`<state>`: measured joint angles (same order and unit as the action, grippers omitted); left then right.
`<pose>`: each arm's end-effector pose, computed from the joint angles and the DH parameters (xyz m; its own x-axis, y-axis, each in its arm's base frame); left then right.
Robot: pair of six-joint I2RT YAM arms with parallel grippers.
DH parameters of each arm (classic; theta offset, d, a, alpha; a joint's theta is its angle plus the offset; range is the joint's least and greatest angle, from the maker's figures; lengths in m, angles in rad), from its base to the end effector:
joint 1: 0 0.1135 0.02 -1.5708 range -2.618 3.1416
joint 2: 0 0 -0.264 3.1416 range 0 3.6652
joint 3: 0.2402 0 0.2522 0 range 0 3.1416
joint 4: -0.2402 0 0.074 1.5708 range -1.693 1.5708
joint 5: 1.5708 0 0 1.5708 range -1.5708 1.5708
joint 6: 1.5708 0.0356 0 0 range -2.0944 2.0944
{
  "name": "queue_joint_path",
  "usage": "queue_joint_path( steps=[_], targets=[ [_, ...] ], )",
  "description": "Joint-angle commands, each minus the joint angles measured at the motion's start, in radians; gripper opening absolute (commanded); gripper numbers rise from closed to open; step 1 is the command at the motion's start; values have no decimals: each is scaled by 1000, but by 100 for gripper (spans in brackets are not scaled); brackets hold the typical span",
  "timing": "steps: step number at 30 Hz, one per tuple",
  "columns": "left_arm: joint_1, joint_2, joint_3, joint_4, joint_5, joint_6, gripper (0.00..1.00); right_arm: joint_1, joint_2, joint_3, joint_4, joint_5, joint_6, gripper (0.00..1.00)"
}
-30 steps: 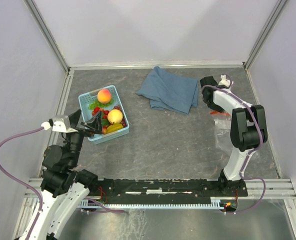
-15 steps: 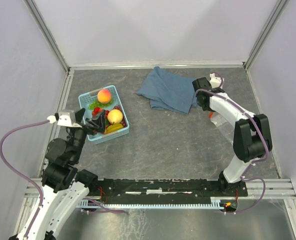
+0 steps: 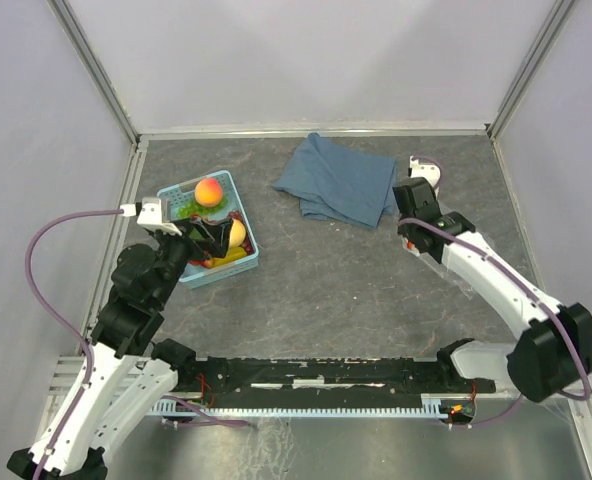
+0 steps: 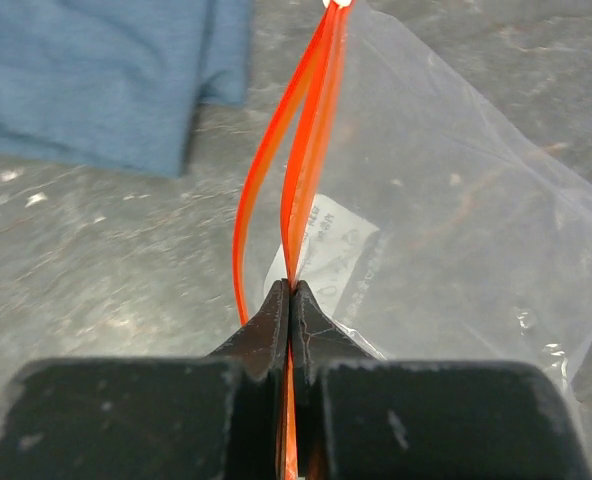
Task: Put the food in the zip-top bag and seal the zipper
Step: Pick up the zipper food storage bag at the center of the board.
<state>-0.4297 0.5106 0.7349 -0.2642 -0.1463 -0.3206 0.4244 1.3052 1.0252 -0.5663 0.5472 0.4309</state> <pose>0.1151 -0.0471 0.3511 -0.1226 -0.2868 -0.9501 0.2541 0.9164 -0.3094 0.2554 0.0951 0.2800 -0.6356 0.1042 -0.7649 0.2511 0.9649 -0.0772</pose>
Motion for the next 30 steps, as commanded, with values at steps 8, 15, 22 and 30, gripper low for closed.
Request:
queue_joint_path(
  steps=[8,15,22,30],
  targets=[
    [-3,114,-22,107,141,-288,100,92,-220,-160,318,-335,-46,2],
    [-6,255,-79,234,284,-420,96,147,-272,-208,455,-472,-56,2],
    [-49,387,-98,343,323,-474,95,188,-305,-260,536,-583,-91,2],
    [-131,542,-105,492,305,-520,93,218,-295,-307,611,-668,-103,2]
  ],
)
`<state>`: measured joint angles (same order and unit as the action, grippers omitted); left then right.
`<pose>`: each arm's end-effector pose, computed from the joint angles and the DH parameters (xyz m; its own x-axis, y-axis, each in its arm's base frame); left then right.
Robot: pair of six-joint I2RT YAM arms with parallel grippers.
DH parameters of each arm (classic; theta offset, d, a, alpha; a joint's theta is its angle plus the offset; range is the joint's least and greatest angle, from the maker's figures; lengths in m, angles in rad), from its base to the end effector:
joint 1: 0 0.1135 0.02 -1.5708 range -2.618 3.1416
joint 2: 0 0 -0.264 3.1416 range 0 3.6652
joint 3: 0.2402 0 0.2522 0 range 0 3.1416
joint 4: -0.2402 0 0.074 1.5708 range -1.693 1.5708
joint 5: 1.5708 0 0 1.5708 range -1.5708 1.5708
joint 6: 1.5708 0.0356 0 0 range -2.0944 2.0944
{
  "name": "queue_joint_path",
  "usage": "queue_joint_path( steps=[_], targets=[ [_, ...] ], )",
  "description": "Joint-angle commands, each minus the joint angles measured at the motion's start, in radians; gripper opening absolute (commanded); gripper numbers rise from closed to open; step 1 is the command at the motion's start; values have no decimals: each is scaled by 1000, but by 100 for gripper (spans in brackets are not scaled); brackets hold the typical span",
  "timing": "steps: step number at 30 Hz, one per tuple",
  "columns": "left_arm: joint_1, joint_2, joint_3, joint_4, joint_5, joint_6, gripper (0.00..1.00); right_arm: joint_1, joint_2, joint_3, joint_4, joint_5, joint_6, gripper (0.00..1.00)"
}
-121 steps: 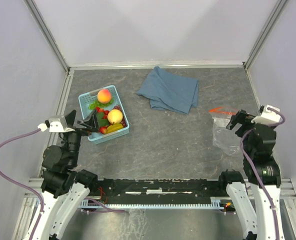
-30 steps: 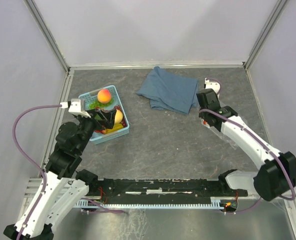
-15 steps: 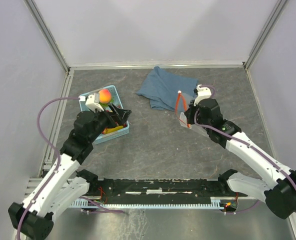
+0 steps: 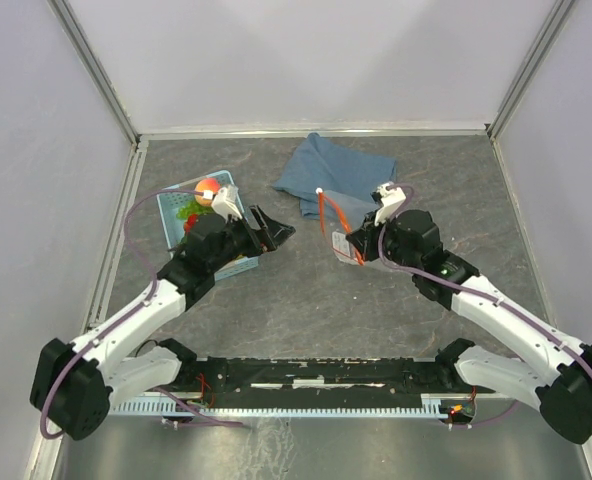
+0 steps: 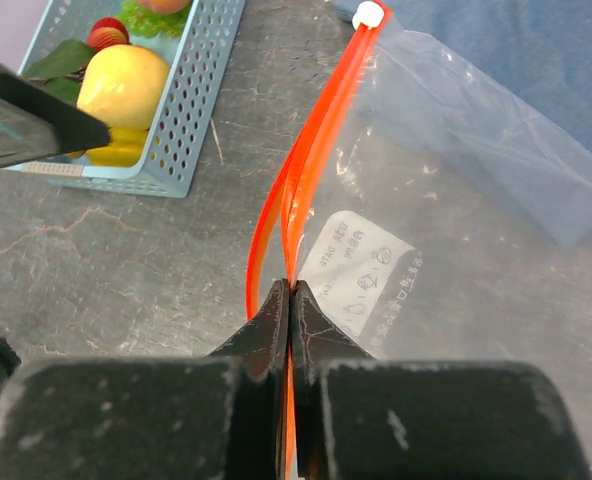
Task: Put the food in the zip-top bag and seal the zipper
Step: Pick up the zipper food storage bag at the center of the board, then open the zipper of the food storage bag.
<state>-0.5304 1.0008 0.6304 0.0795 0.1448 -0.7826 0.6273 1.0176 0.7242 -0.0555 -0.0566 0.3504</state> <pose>0.1977 -0.1219 0.2717 -0.6125 -0.4497 -0.6501 0.2651 0.6580 -0.7048 0.1900 0.1402 0.2873 -0.4759 0.0783 -0.8760 -0.4958 0.7988 0.3408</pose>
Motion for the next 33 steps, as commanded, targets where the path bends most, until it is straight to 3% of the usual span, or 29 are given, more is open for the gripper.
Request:
queue_joint_path(
  steps=[1,14,23,25,29,32,33],
  targets=[
    [-41,74,3,166,11,-61,92,19,-5,-8,109,-74,-25,2],
    [-134,323,89,273,-60,-59,79,49,17,-27,127,-130,-39,2],
    [-168,422,111,326,-88,-67,58,54,13,-47,120,-153,-57,2],
    [-172,436,118,331,-98,-64,52,54,10,-52,117,-158,-59,2],
    [-179,442,129,332,-125,-47,28,55,-7,-50,74,-142,-71,2],
    [-205,416,127,329,-169,-15,6,55,-31,-39,12,-103,-86,9],
    [-219,405,129,323,-194,-4,3,55,-39,-29,-17,-88,-93,14]
  ],
)
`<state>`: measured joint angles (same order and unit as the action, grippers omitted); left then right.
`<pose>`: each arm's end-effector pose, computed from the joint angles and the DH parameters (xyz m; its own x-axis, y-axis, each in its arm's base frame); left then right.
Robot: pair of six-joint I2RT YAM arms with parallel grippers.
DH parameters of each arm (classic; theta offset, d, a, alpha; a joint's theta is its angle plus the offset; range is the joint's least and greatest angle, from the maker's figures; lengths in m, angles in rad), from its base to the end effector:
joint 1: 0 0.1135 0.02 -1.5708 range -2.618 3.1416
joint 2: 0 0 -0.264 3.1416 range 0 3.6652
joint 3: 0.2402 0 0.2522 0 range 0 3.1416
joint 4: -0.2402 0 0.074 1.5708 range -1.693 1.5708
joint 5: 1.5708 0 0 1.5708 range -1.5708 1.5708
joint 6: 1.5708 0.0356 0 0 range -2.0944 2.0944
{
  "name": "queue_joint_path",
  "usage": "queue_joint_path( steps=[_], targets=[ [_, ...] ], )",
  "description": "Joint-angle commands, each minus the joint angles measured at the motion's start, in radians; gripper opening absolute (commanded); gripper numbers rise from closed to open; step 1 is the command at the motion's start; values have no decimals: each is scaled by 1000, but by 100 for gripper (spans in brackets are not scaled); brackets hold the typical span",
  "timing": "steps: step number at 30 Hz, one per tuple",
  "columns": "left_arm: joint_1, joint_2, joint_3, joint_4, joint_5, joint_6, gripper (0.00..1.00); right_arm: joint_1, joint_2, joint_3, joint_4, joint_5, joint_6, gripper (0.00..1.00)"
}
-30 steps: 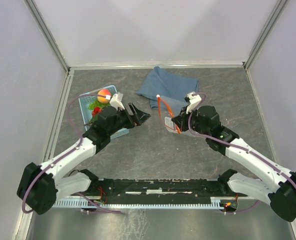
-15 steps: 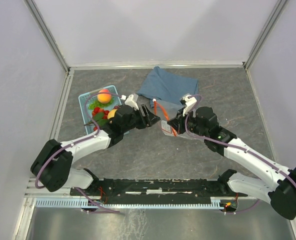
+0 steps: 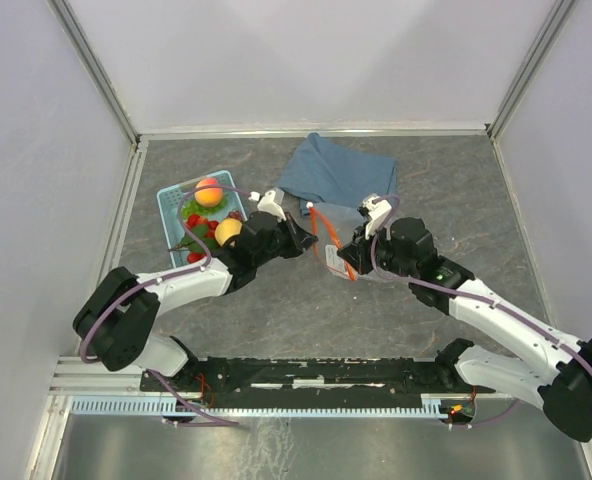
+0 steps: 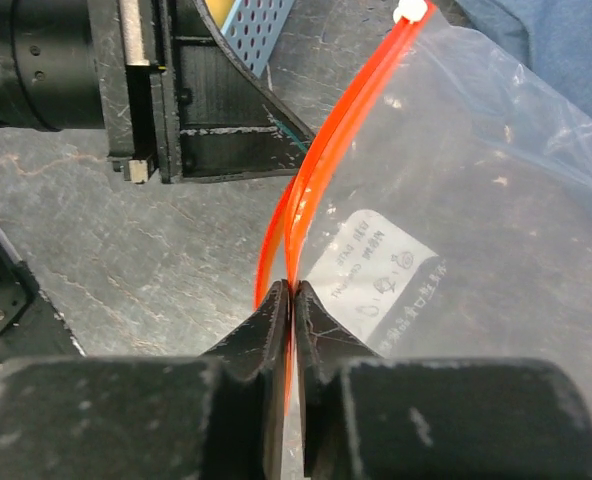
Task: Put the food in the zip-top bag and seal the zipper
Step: Open the zipper of the food storage bag.
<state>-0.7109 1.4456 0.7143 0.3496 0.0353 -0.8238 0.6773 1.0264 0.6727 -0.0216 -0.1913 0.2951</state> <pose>0.2349 -0.2040 0.2157 -0.6885 -0.3748 -0.6209 0.2528 0.6784 -0.6899 0.1791 0.1527 0.2708 -0.4923 -0.0295 -0.8699 -0.6375 0.6927 0.3373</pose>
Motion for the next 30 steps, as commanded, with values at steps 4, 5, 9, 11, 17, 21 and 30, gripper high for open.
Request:
queue_joint_path(
  steps=[4,5,9,11,17,21,30],
  targets=[
    [-99,-69,65,7,-184,87,3,6,-71,64,-159,105,-55,31],
    [-113,-74,67,4,-202,95,3,5,-75,76,-184,120,-59,33],
    [-154,-79,79,-8,-254,115,3,10,-73,142,-282,190,-66,46],
    [-178,-79,99,-35,-290,133,3,18,-63,180,-331,222,-77,56],
    [-243,-74,149,-89,-384,173,3,72,-20,274,-444,409,-99,66],
    [-268,-68,171,-110,-418,187,3,159,40,340,-504,571,-109,68],
    [-285,-68,181,-128,-453,193,3,301,144,398,-564,890,-87,70]
  ],
)
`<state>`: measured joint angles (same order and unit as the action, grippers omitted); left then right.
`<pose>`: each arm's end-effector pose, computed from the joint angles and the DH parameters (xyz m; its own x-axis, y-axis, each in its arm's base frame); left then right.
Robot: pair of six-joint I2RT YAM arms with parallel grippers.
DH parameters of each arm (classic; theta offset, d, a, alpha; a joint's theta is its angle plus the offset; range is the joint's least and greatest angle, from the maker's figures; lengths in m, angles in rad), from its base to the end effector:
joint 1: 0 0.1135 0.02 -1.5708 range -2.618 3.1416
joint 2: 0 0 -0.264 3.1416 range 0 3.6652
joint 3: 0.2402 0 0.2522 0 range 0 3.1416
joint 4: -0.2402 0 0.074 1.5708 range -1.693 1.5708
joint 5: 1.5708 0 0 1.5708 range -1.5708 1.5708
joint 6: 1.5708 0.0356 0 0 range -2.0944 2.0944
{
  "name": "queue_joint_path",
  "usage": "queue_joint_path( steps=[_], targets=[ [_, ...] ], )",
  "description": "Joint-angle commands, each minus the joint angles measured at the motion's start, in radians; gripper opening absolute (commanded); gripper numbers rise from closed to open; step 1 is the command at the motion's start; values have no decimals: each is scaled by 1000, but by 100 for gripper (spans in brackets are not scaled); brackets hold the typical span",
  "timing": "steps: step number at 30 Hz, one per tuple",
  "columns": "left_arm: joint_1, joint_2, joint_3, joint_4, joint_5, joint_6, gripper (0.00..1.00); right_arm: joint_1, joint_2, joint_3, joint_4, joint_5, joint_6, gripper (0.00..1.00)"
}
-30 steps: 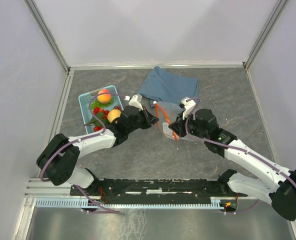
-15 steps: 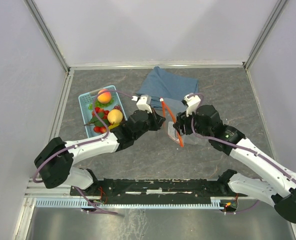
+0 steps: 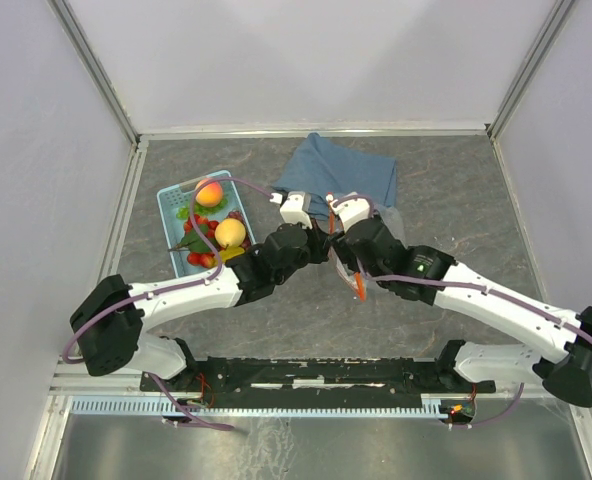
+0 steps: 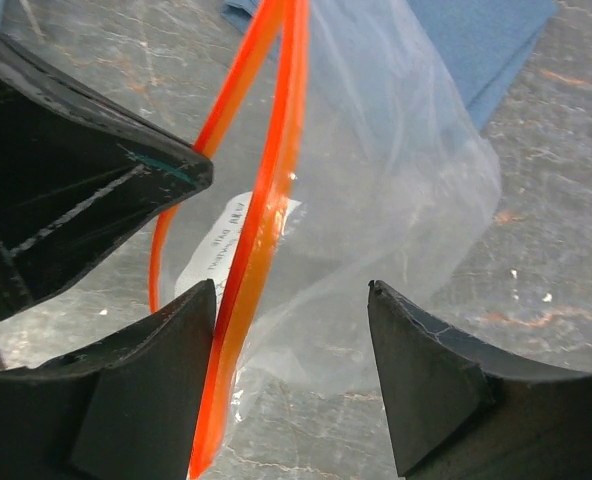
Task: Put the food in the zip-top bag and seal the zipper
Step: Open the zipper of the food storage bag.
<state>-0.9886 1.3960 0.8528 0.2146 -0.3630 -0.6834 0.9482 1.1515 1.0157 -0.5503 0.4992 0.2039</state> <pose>0.1845 -0.2573 0.2636 -0.5140 -0.2928 -0.8063 0.3501 0.7865 -0.5088 0.1566 0.1889 0.3142 -0.4625 -0.3394 -0.8191 -0.4121 0.9003 -0.1403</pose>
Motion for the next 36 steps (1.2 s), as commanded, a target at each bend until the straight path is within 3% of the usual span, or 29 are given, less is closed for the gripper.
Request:
queue_joint_path(
  steps=[1,7,11,22,27,30,36],
  targets=[
    [-8,-20,42,5,-58,53,3,36,23,56,-38,216,5,69],
    [-8,-28,33,-24,-101,66,3,41,3,65,-100,341,29,61],
    [-9,-25,34,-43,-113,78,3,43,-15,75,-126,369,32,44],
    [-8,-24,45,-120,-181,109,3,42,19,121,-228,446,38,38],
    [-9,-33,40,-121,-187,111,3,43,21,115,-248,476,49,23],
    [-8,-41,34,-104,-165,103,3,43,26,112,-238,417,55,24],
    [-8,-52,17,-52,-103,66,3,43,45,91,-183,278,120,40]
  ],
)
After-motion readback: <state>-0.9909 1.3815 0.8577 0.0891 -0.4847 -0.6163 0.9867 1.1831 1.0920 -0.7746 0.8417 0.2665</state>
